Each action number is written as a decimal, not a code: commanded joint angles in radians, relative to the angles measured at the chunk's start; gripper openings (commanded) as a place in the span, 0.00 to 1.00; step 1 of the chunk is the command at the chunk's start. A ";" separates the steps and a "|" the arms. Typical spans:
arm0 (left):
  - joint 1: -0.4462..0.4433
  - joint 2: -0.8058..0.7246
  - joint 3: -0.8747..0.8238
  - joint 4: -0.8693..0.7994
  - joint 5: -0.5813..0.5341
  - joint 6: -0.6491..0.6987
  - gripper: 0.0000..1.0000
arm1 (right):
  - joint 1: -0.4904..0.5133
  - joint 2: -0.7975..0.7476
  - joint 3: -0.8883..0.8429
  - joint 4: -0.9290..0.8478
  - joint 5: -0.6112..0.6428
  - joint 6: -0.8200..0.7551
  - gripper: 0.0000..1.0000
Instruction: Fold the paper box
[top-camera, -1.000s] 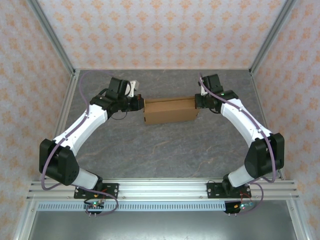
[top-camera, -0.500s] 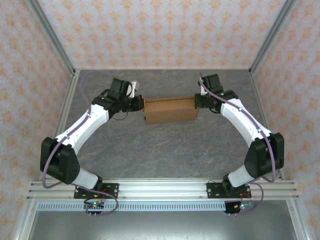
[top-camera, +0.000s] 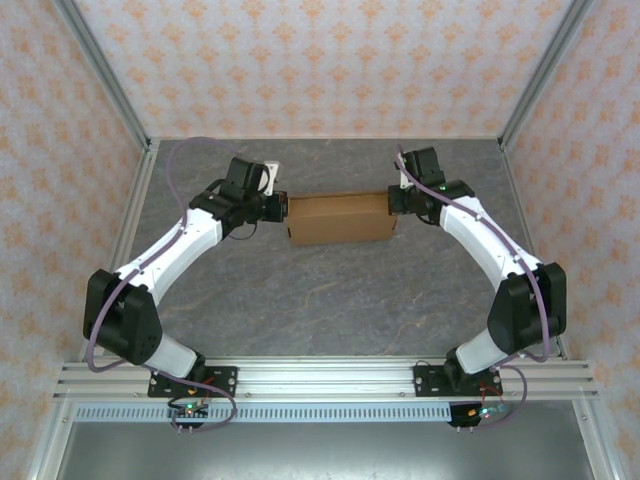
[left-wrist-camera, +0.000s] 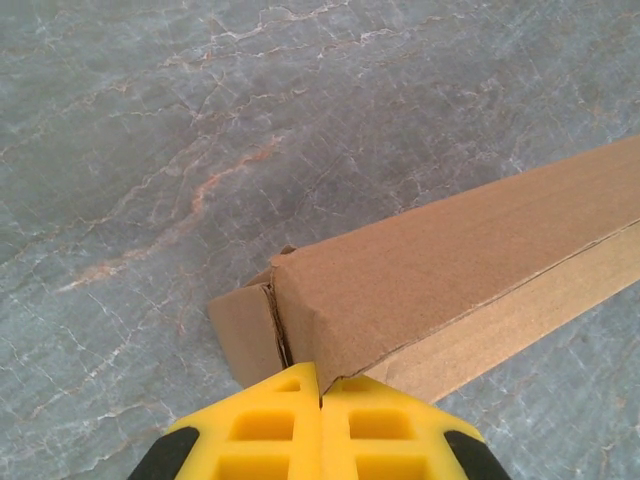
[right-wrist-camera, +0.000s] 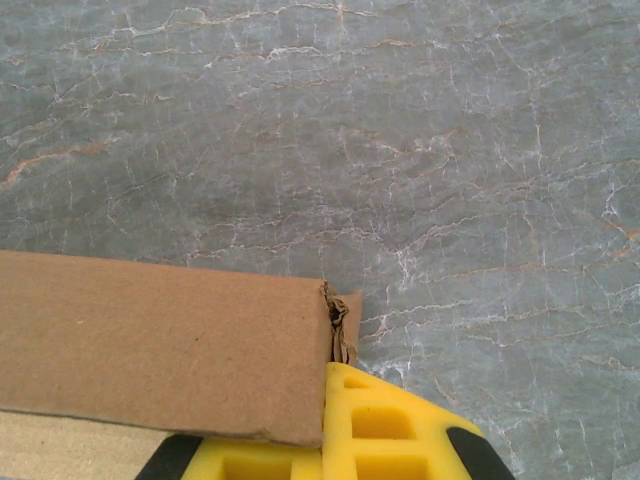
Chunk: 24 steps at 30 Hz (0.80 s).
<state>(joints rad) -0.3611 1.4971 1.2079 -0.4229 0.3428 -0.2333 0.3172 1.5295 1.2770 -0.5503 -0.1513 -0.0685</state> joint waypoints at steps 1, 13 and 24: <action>-0.018 0.031 -0.058 -0.030 -0.075 0.050 0.00 | -0.003 0.017 -0.050 0.001 0.029 -0.024 0.00; -0.029 0.020 -0.082 -0.020 -0.118 0.051 0.00 | -0.006 -0.007 -0.012 -0.014 -0.028 -0.010 0.16; -0.037 0.008 -0.086 -0.011 -0.171 0.015 0.00 | -0.018 -0.119 -0.017 -0.142 -0.057 -0.029 0.54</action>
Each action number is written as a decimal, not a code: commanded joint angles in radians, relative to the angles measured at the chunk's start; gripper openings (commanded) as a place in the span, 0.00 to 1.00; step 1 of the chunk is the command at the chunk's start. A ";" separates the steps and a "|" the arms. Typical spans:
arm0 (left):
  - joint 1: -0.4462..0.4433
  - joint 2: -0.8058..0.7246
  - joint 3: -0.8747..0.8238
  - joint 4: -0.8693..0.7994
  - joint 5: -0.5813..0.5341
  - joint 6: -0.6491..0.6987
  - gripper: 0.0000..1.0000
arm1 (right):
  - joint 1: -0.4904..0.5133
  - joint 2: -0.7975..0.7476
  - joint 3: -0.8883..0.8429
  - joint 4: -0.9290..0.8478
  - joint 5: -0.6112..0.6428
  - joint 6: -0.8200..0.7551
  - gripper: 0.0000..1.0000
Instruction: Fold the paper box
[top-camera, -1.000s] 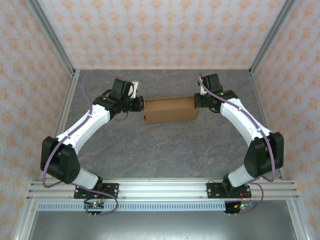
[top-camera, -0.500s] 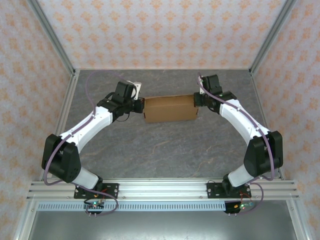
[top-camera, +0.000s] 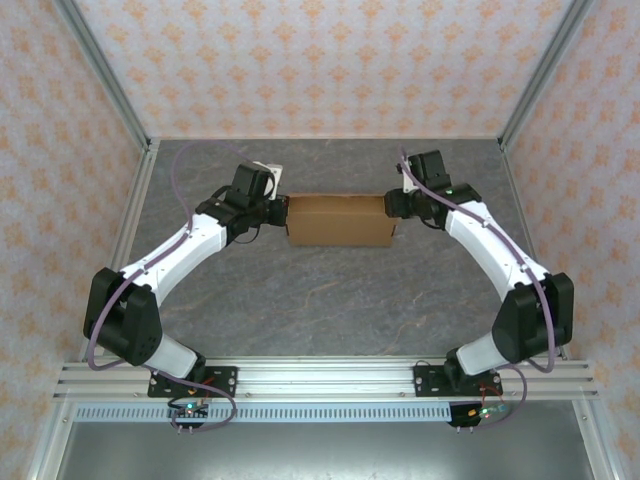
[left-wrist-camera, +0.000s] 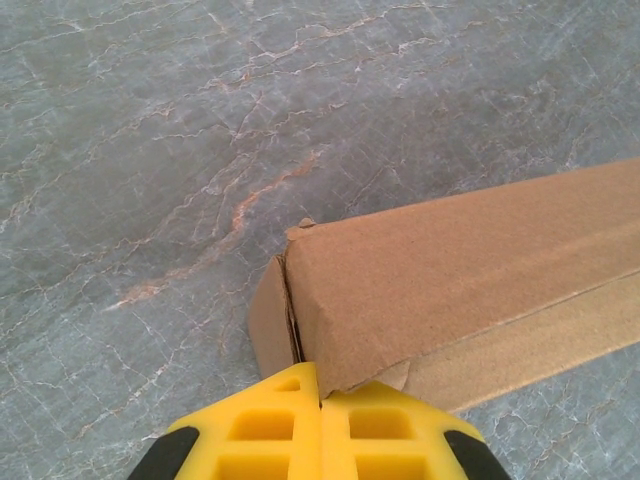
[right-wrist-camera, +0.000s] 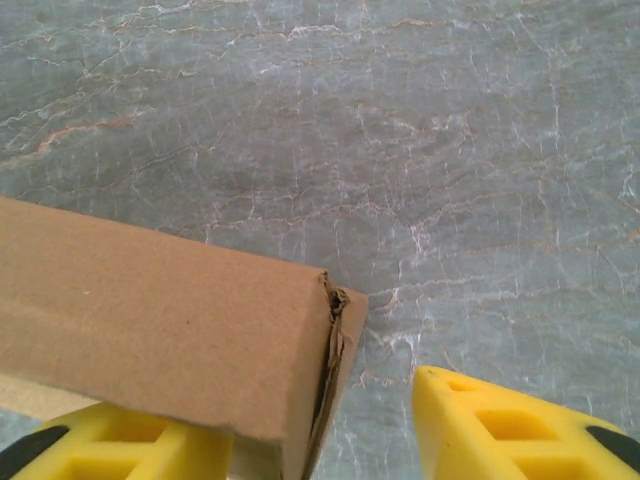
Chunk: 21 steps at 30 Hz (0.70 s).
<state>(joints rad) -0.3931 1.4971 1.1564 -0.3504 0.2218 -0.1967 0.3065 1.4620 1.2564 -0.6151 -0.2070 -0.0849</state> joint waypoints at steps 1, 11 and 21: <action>-0.006 0.009 -0.032 -0.084 -0.051 -0.022 0.00 | -0.010 -0.063 0.000 -0.087 -0.005 -0.015 0.55; -0.014 -0.008 -0.042 -0.070 -0.060 -0.019 0.00 | -0.117 -0.153 -0.001 -0.005 -0.266 0.121 0.60; -0.018 -0.026 -0.048 -0.061 -0.060 -0.021 0.00 | -0.196 0.032 -0.010 0.213 -0.492 0.374 0.60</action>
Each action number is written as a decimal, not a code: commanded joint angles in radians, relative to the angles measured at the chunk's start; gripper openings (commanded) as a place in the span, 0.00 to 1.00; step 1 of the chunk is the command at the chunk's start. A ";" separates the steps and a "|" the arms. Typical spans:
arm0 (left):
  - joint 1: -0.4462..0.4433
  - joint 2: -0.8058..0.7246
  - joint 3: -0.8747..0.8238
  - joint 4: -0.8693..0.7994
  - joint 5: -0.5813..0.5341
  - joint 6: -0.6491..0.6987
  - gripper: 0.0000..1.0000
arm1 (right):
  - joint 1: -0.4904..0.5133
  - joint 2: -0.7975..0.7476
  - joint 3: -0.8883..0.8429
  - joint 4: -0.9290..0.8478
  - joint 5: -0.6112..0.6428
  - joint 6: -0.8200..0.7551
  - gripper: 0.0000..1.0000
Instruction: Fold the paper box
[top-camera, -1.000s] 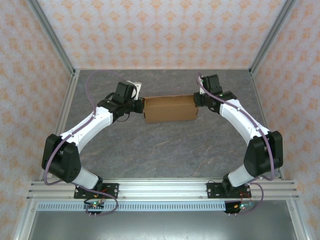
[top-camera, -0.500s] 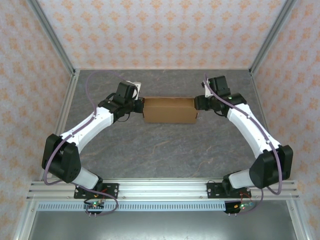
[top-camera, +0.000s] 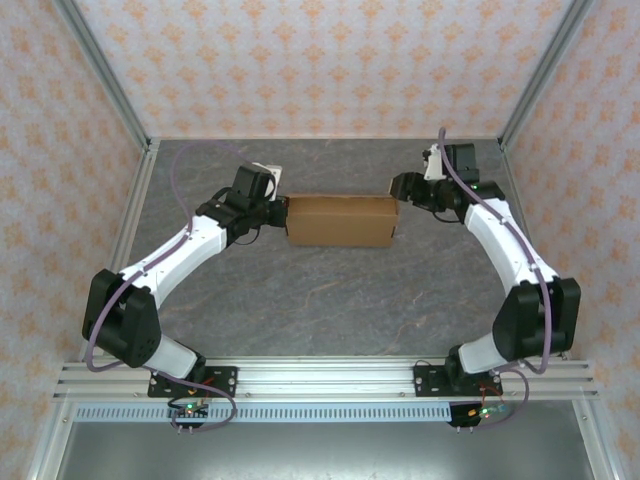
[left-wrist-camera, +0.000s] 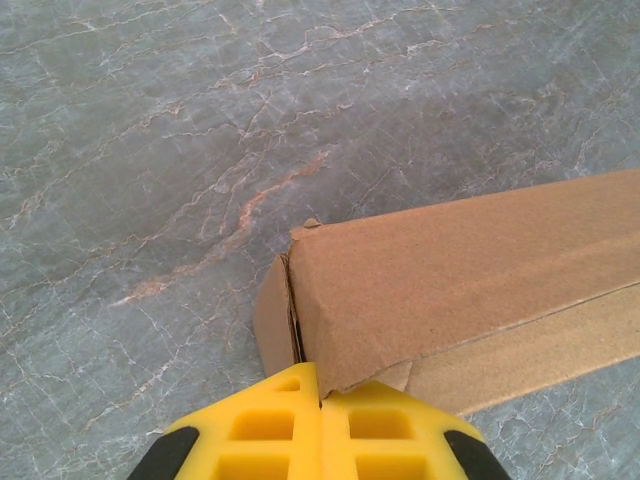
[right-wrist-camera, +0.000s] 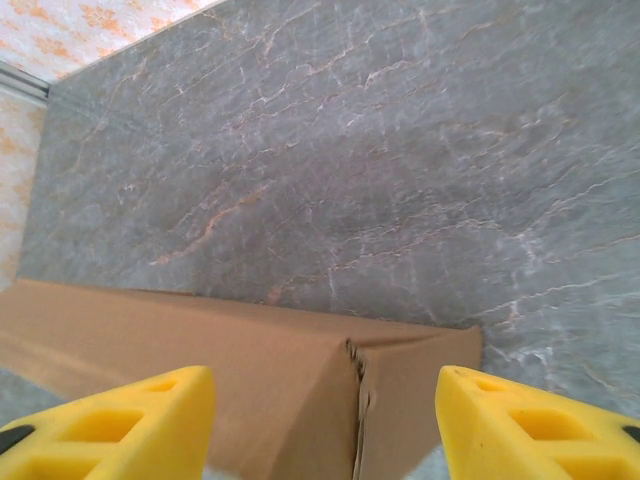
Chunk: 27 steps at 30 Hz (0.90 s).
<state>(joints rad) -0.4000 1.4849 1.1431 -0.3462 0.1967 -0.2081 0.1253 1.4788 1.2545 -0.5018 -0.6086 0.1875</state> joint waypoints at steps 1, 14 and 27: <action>-0.011 -0.014 -0.035 -0.064 -0.035 -0.011 0.00 | -0.015 0.023 -0.012 0.111 -0.095 0.112 0.60; -0.038 -0.017 -0.033 -0.066 -0.065 -0.037 0.00 | -0.015 -0.033 -0.212 0.265 -0.086 0.190 0.47; -0.051 -0.059 -0.055 -0.092 -0.099 -0.035 0.21 | -0.015 -0.045 -0.305 0.347 -0.045 0.200 0.40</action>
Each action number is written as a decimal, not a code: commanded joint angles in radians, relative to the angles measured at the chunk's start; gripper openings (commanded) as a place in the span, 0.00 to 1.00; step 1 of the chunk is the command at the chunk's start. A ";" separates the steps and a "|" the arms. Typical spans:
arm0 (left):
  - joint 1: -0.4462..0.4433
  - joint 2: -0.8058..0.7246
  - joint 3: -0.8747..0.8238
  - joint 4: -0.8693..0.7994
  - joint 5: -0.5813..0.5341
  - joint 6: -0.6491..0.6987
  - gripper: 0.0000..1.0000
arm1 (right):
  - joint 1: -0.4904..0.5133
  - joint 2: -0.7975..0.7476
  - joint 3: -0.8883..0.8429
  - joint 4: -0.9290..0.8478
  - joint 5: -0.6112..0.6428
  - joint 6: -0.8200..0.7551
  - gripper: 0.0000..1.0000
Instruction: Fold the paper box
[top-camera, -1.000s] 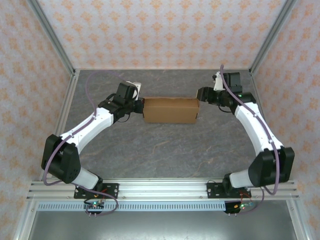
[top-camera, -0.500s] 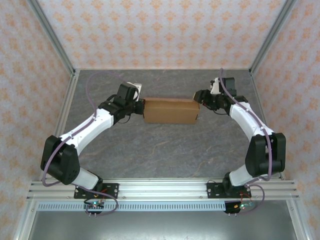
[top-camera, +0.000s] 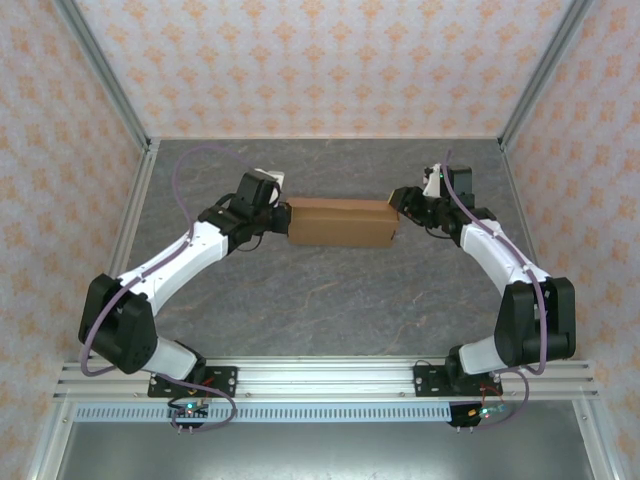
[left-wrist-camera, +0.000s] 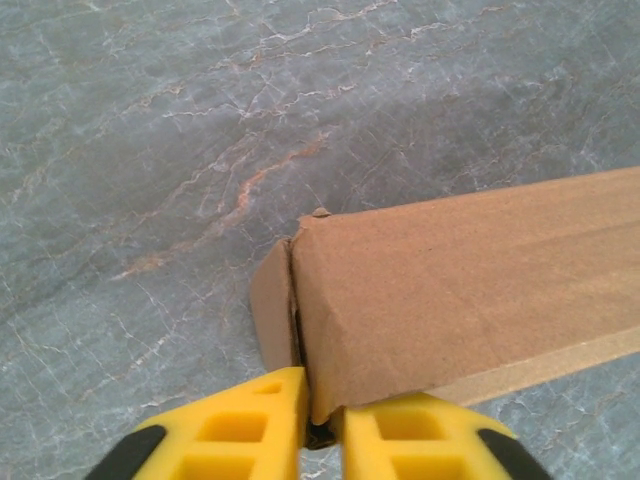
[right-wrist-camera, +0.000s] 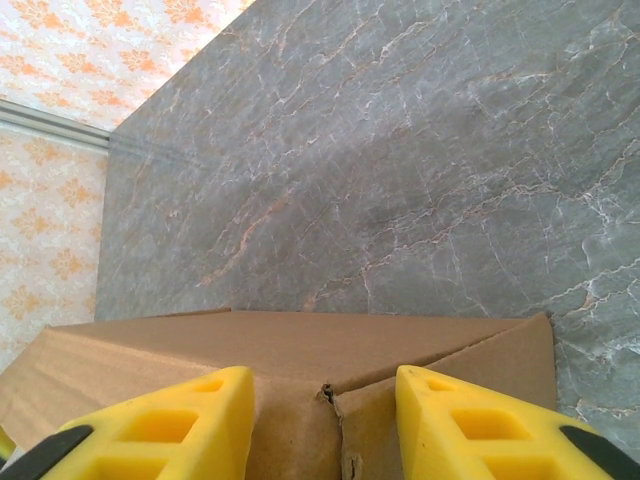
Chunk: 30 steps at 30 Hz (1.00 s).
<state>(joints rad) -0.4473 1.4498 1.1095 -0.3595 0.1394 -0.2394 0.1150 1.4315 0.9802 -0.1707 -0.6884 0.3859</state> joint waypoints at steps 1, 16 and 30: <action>-0.002 -0.026 -0.022 -0.078 -0.041 -0.003 0.23 | -0.004 0.004 -0.036 0.023 0.035 0.003 0.39; 0.015 -0.094 -0.003 -0.139 0.103 0.035 0.52 | -0.005 0.022 -0.048 0.052 0.049 0.007 0.35; 0.102 -0.155 -0.053 0.012 0.337 -0.076 0.75 | -0.004 0.014 -0.048 0.051 0.049 0.001 0.35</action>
<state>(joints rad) -0.3695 1.3132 1.0710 -0.4416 0.3939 -0.2363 0.1150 1.4334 0.9520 -0.0990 -0.6769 0.3935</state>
